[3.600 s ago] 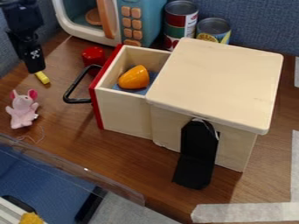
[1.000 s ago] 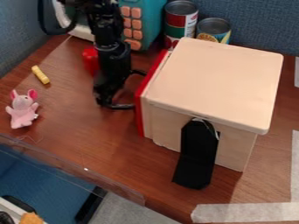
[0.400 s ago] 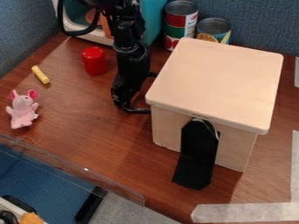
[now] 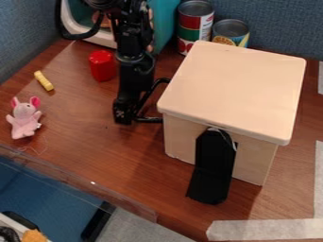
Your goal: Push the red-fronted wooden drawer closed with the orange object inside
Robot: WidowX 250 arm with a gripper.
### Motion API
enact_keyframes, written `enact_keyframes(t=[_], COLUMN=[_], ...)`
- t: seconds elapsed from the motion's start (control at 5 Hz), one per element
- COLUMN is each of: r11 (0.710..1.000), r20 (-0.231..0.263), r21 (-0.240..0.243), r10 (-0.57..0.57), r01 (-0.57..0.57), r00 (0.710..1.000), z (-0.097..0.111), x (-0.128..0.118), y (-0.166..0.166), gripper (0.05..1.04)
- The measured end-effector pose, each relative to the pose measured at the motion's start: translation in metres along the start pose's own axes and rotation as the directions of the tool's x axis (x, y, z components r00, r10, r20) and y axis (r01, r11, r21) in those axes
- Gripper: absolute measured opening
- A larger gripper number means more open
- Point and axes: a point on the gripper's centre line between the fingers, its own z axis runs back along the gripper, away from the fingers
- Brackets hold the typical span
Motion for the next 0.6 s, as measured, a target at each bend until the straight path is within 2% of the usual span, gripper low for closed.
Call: enact_keyframes(t=[0.2, 0.4, 0.6], r11=[0.969, 0.917, 0.889], r20=[0.041, 0.091, 0.154], r21=[0.019, 0.016, 0.047], r10=[0.246, 0.396, 0.444], r01=[-0.246, -0.399, -0.455], r00=[0.969, 0.914, 0.883], z=[0.013, 0.039, 0.067], x=[-0.025, -0.04, -0.064], y=[-0.021, -0.039, -0.058], gripper=[0.999, 0.999, 0.999])
